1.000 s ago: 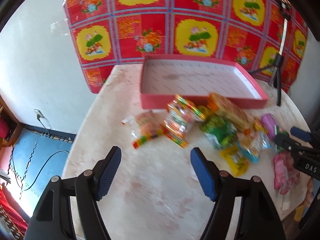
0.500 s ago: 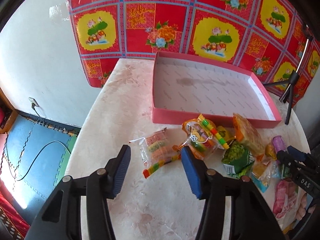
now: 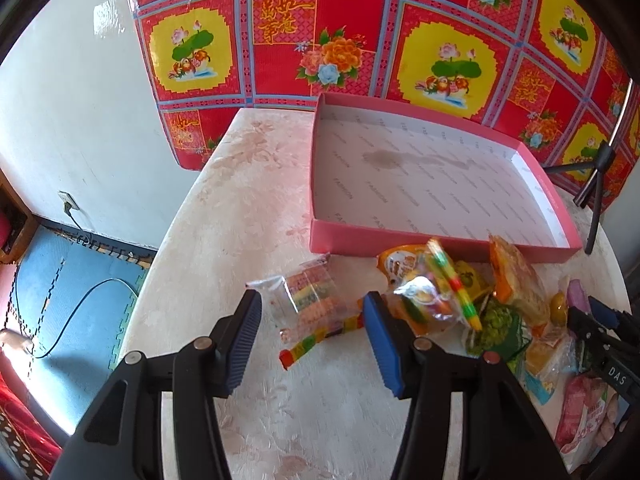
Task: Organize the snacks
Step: 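Grasp the purple tin with the right tool while the left tool grasps the rainbow gummy bag, then lift the purple tin with the right tool while the left tool lifts the gummy bag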
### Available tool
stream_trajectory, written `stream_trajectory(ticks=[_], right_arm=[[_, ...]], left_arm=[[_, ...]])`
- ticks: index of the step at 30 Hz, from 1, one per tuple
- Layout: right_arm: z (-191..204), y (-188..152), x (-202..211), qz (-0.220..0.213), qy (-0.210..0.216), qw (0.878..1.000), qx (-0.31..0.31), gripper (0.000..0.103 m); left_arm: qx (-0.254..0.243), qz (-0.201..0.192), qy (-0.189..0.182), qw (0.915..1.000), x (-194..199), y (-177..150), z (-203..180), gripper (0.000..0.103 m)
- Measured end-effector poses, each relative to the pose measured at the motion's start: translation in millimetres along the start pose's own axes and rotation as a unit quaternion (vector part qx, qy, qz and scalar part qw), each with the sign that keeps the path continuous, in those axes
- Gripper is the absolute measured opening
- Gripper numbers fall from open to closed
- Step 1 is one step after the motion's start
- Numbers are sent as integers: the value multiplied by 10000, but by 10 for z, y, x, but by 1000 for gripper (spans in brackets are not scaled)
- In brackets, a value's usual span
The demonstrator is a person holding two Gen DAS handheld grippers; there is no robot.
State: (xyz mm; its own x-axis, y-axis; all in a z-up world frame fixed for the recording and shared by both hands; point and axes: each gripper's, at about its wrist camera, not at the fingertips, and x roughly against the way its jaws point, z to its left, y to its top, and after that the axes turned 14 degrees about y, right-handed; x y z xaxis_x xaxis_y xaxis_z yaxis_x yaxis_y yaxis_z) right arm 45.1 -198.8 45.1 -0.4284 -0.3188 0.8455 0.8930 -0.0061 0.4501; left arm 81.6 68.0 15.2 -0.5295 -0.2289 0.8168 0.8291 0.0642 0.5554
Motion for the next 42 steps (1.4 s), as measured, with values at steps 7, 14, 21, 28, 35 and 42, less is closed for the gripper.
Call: stream_trajectory(ticks=[7,14,21,28,35,42], right_arm=[[3,10,-16,-36,-36,10000,51,61],[1,12,-23,-87,-131,9998,82,54],[-12,2,-22,-126,-140,9998,79,51],[-47,-46,-1,-156,-15,9998,-77,51],[-85,-99,78,-230,56,9996,-176,51],[-68,-100,175,-359,92,9992,-157,51]], left_arm=[[-14,24,-27,10000,-43,0,-24,56],[-73,-44,20,10000,-48,-5,-47,56],[-150,-138,45,9998,-28,-33,-34,35],[33,-58,-199,9998,2,-72,98,18],[38,-231,-249,9994,177,-83,162,16],[-21,-381,-248,9990,315,-74,144,13]])
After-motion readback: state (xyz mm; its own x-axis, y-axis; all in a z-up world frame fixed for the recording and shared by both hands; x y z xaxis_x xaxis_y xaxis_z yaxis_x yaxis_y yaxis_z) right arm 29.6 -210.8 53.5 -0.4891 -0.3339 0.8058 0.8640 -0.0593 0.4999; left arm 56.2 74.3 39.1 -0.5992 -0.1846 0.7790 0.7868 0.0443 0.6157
